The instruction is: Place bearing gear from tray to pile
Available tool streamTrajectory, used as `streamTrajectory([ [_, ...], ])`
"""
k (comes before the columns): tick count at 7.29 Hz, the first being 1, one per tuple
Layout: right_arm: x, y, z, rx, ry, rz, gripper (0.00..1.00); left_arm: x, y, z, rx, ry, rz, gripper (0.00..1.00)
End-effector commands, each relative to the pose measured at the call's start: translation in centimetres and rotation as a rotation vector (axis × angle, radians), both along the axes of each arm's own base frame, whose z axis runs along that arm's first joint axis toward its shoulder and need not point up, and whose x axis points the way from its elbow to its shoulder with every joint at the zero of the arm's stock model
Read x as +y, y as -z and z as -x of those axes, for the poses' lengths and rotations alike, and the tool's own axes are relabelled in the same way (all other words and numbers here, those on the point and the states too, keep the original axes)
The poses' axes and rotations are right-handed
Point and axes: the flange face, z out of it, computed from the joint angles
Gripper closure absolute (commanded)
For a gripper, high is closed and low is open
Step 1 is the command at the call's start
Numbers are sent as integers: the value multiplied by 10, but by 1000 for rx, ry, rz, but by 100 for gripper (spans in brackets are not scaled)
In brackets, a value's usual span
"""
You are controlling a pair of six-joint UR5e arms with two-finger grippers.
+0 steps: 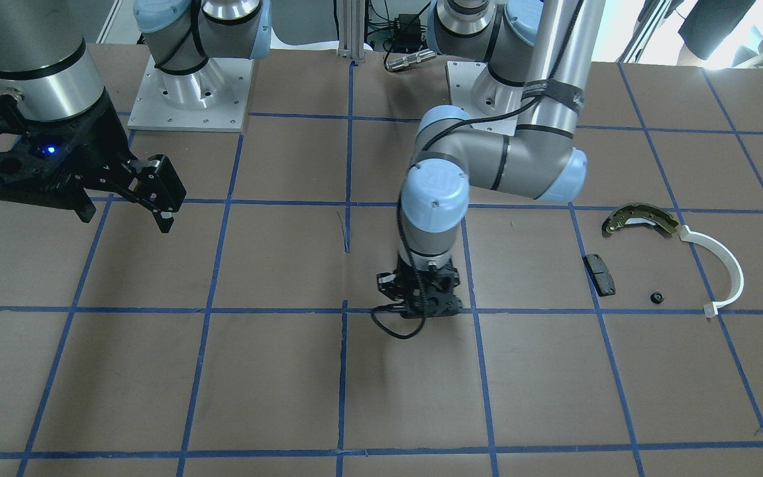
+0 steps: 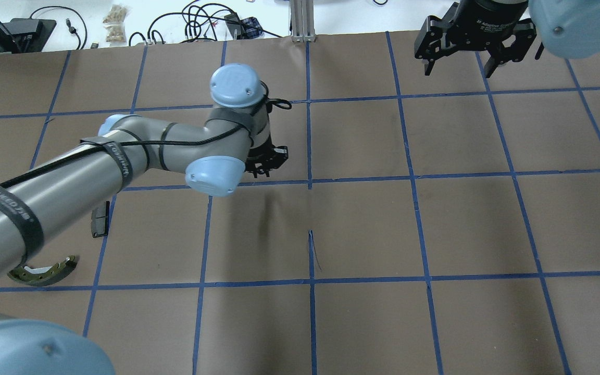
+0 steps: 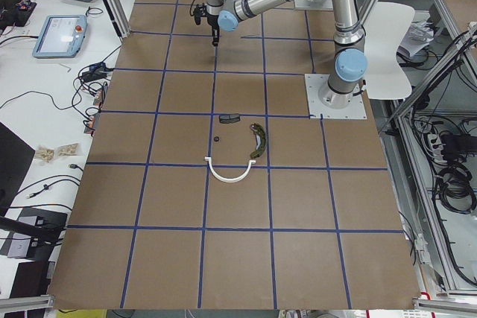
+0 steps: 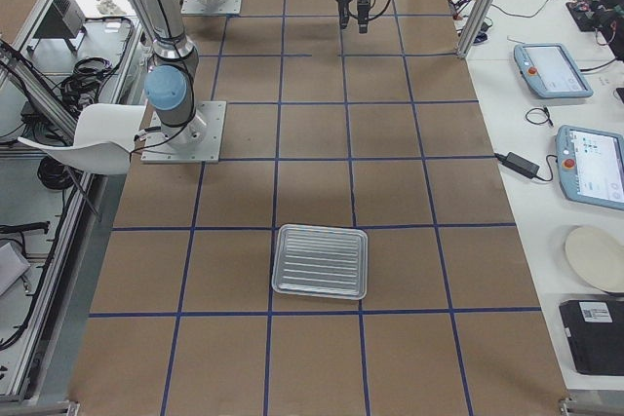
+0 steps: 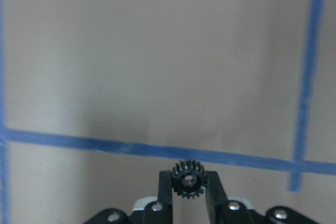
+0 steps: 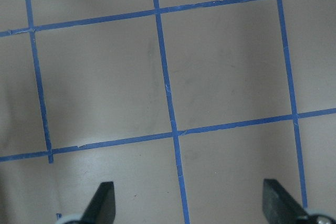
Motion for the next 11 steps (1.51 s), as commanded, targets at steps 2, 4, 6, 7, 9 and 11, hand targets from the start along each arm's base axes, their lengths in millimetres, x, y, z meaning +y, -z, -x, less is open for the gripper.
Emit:
streamTrajectory([
  [2, -1, 1, 0, 0, -1, -1, 0, -13, -7, -170, -20, 142, -28, 95],
  [4, -1, 2, 0, 0, -1, -1, 0, 13, 13, -253, -15, 96, -85, 95],
  [6, -1, 1, 0, -1, -1, 0, 0, 36, 14, -298, -72, 19, -111, 95],
  [7, -1, 0, 0, 0, -1, 2, 0, 41, 11, -328, -91, 11, -116, 95],
  [9, -1, 0, 0, 0, 1, 2, 0, 52, 21, -409, -84, 40, -111, 95],
  [11, -1, -1, 0, 0, 1, 3, 0, 52, 42, -416, -65, 58, -107, 95],
])
